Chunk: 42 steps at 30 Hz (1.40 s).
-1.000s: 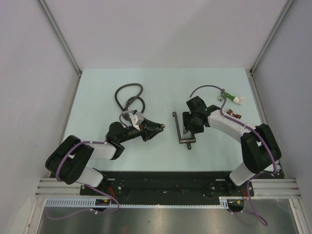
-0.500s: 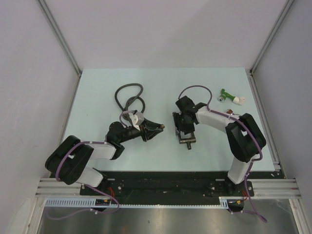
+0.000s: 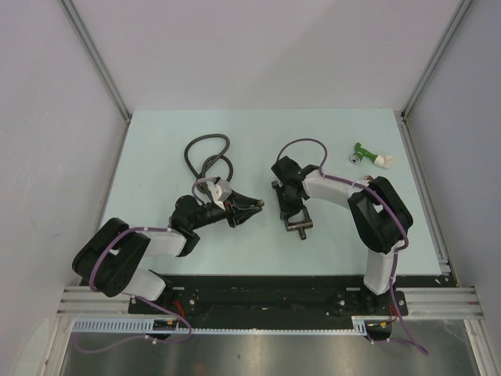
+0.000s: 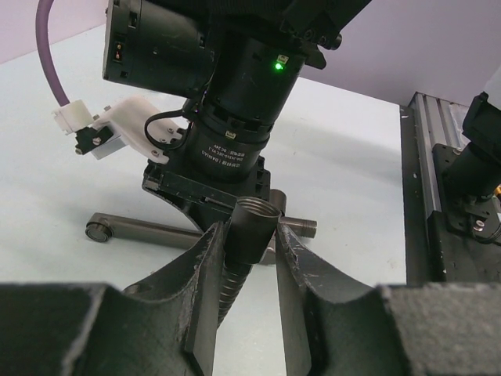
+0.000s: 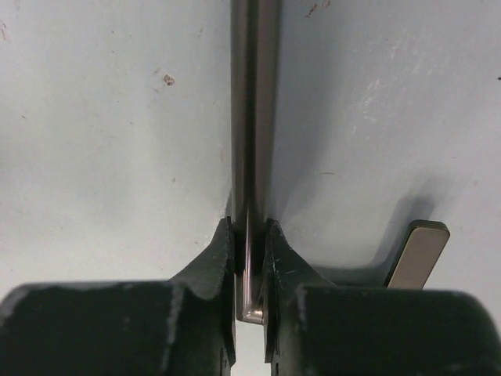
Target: Install the water faucets
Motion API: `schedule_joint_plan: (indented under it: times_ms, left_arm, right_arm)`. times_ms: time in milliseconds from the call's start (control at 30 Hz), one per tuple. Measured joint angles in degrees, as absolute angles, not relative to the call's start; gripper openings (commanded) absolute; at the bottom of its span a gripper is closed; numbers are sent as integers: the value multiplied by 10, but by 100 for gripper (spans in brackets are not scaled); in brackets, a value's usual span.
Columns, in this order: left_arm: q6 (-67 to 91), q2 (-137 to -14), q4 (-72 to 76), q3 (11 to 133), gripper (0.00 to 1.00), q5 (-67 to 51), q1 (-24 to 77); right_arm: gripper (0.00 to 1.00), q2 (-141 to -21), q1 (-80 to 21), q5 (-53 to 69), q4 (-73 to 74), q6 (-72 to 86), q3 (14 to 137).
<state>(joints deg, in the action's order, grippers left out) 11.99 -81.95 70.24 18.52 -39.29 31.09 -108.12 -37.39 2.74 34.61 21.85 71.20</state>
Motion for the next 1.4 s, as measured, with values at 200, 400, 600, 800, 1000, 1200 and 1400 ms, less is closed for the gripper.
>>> schedule_joint_plan:
  times_ms: [200, 400, 600, 800, 1000, 1200, 1400]
  left_arm:
    - [127, -816, 710, 185, 36, -397, 310]
    - [155, -803, 728, 183, 36, -402, 310]
    - [197, -771, 737, 173, 37, -406, 310]
    - [258, -760, 745, 162, 37, -404, 310]
    - [343, -770, 749, 158, 36, -389, 310]
    - [387, -779, 748, 157, 36, -371, 325]
    - [390, -740, 746, 143, 36, -360, 348]
  right_arm:
    - [0, -1078, -385, 3, 350, 216, 715]
    - [0, -1020, -410, -45, 353, 215, 703]
    - [0, -841, -453, -121, 331, 206, 701]
    - [0, -692, -553, -213, 251, 154, 701]
    - [0, -639, -670, -291, 118, 52, 670]
    - [0, -644, -756, -332, -1, -57, 630]
    - [0, -644, -774, -324, -77, -83, 613]
